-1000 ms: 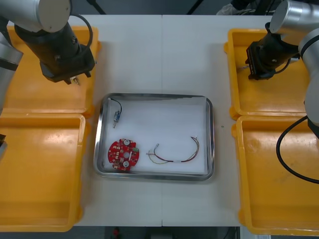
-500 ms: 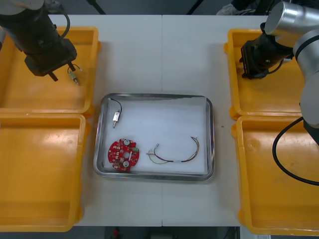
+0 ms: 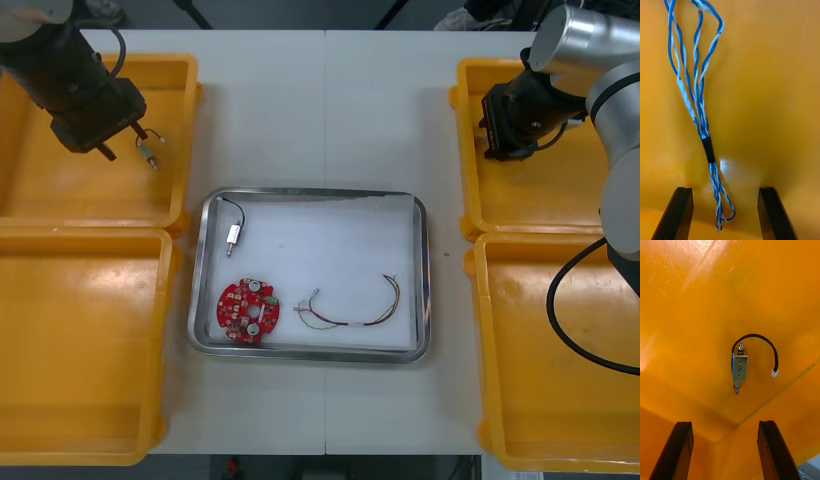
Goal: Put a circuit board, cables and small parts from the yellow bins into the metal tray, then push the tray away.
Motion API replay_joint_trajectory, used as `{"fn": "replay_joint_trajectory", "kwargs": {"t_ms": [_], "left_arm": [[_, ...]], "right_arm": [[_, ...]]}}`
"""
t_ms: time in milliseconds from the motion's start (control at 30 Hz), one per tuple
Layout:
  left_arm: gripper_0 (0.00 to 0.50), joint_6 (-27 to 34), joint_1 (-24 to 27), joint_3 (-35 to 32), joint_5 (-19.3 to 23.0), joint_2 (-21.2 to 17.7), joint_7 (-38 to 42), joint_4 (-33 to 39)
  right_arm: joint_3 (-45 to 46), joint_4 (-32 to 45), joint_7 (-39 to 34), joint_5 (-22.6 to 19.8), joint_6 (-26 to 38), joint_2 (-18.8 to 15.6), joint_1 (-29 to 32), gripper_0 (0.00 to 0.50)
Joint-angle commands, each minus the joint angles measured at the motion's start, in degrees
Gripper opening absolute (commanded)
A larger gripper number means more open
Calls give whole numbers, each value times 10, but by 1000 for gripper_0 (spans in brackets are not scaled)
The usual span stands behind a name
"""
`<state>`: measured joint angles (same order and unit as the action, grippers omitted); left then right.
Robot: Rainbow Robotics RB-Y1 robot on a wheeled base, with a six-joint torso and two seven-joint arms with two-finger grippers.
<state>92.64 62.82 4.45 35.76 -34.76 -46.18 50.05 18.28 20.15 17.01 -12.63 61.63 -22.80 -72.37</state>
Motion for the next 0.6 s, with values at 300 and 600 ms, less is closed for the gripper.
{"fn": "replay_joint_trajectory", "kwargs": {"t_ms": [300,600], "left_arm": [[500,-111,41,33,13,4,-35,-81],[500,-181,41,71,26,25,-37,-126]], "right_arm": [[-15,2,-32,15,8,4,31,0],[-15,24,-20,18,35,-12,30,0]]}}
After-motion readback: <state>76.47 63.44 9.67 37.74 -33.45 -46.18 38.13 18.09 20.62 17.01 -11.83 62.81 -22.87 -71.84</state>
